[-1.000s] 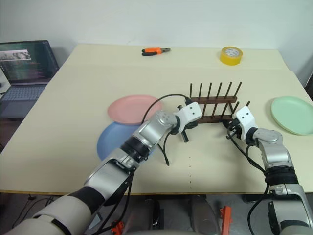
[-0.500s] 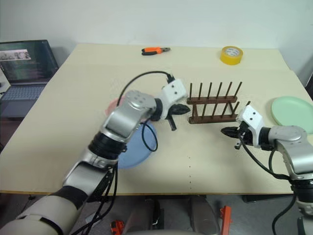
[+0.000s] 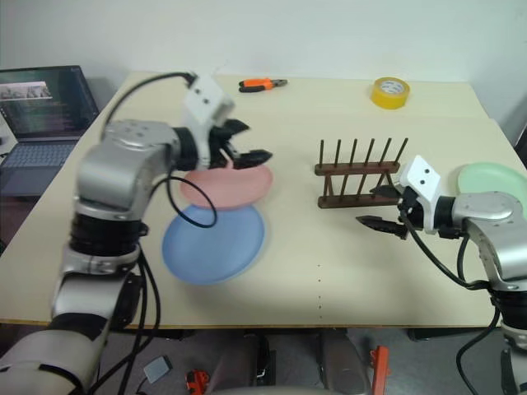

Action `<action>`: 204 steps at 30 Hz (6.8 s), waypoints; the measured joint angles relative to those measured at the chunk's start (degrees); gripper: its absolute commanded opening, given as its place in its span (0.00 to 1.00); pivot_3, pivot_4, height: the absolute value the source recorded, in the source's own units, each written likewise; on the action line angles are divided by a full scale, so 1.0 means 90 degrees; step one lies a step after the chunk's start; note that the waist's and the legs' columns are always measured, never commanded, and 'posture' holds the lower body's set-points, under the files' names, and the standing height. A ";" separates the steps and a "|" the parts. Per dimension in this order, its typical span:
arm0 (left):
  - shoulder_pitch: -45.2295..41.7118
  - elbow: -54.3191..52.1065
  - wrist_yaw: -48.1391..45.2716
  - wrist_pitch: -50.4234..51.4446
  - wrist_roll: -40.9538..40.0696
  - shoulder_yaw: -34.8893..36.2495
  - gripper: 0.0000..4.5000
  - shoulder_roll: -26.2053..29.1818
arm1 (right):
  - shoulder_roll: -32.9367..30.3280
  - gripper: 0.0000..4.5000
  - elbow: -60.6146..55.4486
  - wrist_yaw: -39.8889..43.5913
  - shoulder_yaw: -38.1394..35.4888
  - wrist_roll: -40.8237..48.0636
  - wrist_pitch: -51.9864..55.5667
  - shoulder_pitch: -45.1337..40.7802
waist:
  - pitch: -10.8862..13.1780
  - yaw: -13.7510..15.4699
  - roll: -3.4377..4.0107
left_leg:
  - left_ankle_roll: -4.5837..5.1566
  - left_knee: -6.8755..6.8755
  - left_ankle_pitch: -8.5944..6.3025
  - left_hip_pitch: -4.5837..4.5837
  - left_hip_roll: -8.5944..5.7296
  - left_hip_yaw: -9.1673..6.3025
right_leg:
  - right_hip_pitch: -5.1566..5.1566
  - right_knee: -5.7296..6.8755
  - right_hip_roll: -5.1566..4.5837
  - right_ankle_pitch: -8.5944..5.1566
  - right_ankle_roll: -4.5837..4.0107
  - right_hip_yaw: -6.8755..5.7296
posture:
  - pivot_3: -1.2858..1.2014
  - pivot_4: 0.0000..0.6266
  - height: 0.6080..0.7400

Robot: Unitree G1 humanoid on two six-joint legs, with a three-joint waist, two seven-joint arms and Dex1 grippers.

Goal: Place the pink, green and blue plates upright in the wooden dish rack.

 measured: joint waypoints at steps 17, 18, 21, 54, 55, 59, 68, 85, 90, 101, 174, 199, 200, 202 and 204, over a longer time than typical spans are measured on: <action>-0.0795 0.4642 0.0210 -0.0819 0.0141 0.0620 1.00 0.0790 | 0.0351 0.99 -0.0067 -0.0067 0.0572 -0.0075 -0.0136 -0.0523 | 0.0004 0.0034 -0.0010 | 0.0000 0.0006 0.0000 -0.0041 0.0001 -0.0002 | -0.0029 -0.0003 -0.0006 0.0000 -0.0001 -0.0026 | 0.52 0.24 1.00; -0.0846 0.4889 0.0166 -0.0924 0.0171 0.0589 1.00 0.0785 | 0.0359 0.99 -0.0082 -0.0070 0.0572 -0.0075 -0.0136 -0.0519 | 0.0004 0.0033 -0.0010 | 0.0000 0.0005 0.0000 -0.0041 0.0001 -0.0002 | -0.0030 -0.0003 -0.0006 0.0000 -0.0001 -0.0028 | 0.52 0.24 1.00; -0.1015 0.5564 0.0065 -0.1228 0.0264 0.0484 1.00 0.0743 | 0.0387 0.99 -0.0112 -0.0102 0.0577 -0.0076 -0.0136 -0.0470 | 0.0004 0.0033 -0.0010 | 0.0000 0.0005 0.0000 -0.0045 0.0001 -0.0001 | -0.0034 -0.0002 -0.0005 0.0000 -0.0001 -0.0035 | 0.52 0.24 1.00; -0.1358 0.7124 0.0140 -0.1807 0.0388 0.0489 0.24 0.0220 | 0.0411 1.00 -0.0487 -0.0394 0.0573 -0.0143 0.0018 -0.0183 | 0.0004 0.0022 -0.0011 | 0.0000 0.0060 0.0000 -0.0098 0.0002 -0.0002 | -0.0081 0.0042 -0.0004 0.0004 0.0003 -0.0038 | 0.52 0.24 1.00; -0.1357 0.7123 0.0142 -0.1806 0.0388 0.0489 0.16 0.0220 | 0.0412 1.00 -0.0486 -0.0394 0.0574 -0.0146 0.0018 -0.0183 | 0.0004 0.0022 -0.0011 | 0.0000 0.0061 0.0000 -0.0099 0.0002 -0.0003 | -0.0081 0.0042 -0.0004 0.0004 0.0003 -0.0039 | 0.52 0.24 1.00; -0.1358 0.7107 0.0139 -0.1801 0.0379 0.0530 0.00 0.0222 | 0.0418 1.00 -0.0482 -0.0394 0.0577 -0.0172 0.0012 -0.0189 | 0.0003 0.0020 -0.0012 | 0.0000 0.0063 0.0000 -0.0098 0.0003 -0.0002 | -0.0080 0.0044 -0.0004 0.0004 0.0003 -0.0039 | 0.52 0.24 1.00; -0.1341 0.7109 0.0146 -0.1801 0.0376 0.0653 0.00 0.0233 | 0.0454 1.00 -0.0479 -0.0377 0.0578 -0.0256 0.0011 -0.0189 | 0.0003 0.0019 -0.0012 | 0.0000 0.0069 0.0000 -0.0099 0.0003 -0.0002 | -0.0079 0.0046 -0.0003 0.0006 0.0005 -0.0039 | 0.52 0.24 1.00; -0.1442 0.6906 -0.0163 -0.1645 0.0214 0.0873 0.00 0.0394 | 0.0523 1.00 -0.0693 -0.0192 0.0572 0.0084 0.0030 -0.0368 | 0.0003 0.0018 -0.0012 | 0.0000 0.0076 0.0000 -0.0102 0.0003 -0.0005 | -0.0079 0.0047 -0.0003 0.0008 0.0007 -0.0040 | 0.52 0.24 1.00; -0.1612 0.6831 -0.0272 -0.1644 0.0216 0.0872 0.00 0.0456 | 0.0527 1.00 -0.0795 -0.0183 0.0582 0.0212 0.0029 -0.0687 | 0.0003 0.0018 -0.0012 | 0.0000 0.0078 0.0000 -0.0103 0.0003 -0.0005 | -0.0079 0.0046 -0.0003 0.0009 0.0009 -0.0041 | 0.52 0.24 1.00; -0.2603 0.6299 -0.0131 -0.1711 0.0232 0.0838 0.00 0.0307 | 0.1939 1.00 -0.0302 -0.0341 0.1949 -0.0591 -0.0724 -0.2685 | 0.0005 -0.0007 -0.0016 | 0.0000 0.0083 0.0001 -0.0106 0.0008 -0.0013 | -0.0086 0.0056 0.0004 0.0012 0.0009 -0.0043 | 0.52 0.24 1.00; -0.0494 0.0795 -0.1927 -0.1882 -0.2240 0.2166 0.99 0.1589 | 0.3291 0.00 0.2735 -0.1764 0.0240 -0.1563 -0.2200 -0.3594 | 0.0006 0.0032 -0.0014 | 0.0001 0.0090 0.0001 -0.0110 0.0052 -0.0004 | -0.0081 0.0056 -0.0006 0.0033 -0.0024 -0.0020 | 0.52 0.24 1.00; 0.0658 -0.0114 -0.1943 -0.2142 -0.2385 0.0908 0.99 0.1028 | 0.0828 0.00 0.3750 -0.1203 -0.2285 0.1742 0.1600 -0.3292 | 0.0007 0.0004 -0.0011 | 0.0007 0.0068 -0.0002 -0.0093 0.0096 0.0072 | -0.0089 0.0037 0.0045 0.0029 -0.0018 0.0011 | 0.52 0.24 1.00; 0.0668 -0.0116 -0.1942 -0.2142 -0.2386 0.0906 0.99 0.1025 | 0.0784 0.00 0.3750 -0.1198 -0.2332 0.1757 0.1670 -0.3223 | 0.0007 0.0001 -0.0011 | 0.0007 0.0069 -0.0002 -0.0093 0.0096 0.0077 | -0.0090 0.0036 0.0045 0.0029 -0.0016 0.0010 | 0.52 0.24 1.00; 0.0696 -0.0131 -0.1942 -0.2142 -0.2386 0.0901 0.99 0.1024 | 0.0764 0.00 0.3750 -0.1214 -0.2382 0.1758 0.1699 -0.3129 | 0.0007 -0.0011 -0.0011 | 0.0007 0.0069 -0.0002 -0.0090 0.0096 0.0086 | -0.0092 0.0036 0.0045 0.0029 -0.0012 0.0015 | 0.52 0.24 1.00; 0.0713 -0.0134 -0.1942 -0.2142 -0.2386 0.0882 0.99 0.1023 | 0.0764 0.00 0.3750 -0.1272 -0.2406 0.1759 0.1700 -0.3103 | 0.0007 -0.0017 -0.0010 | 0.0007 0.0069 -0.0002 -0.0088 0.0097 0.0093 | -0.0094 0.0037 0.0048 0.0031 -0.0011 0.0018 | 0.52 0.24 1.00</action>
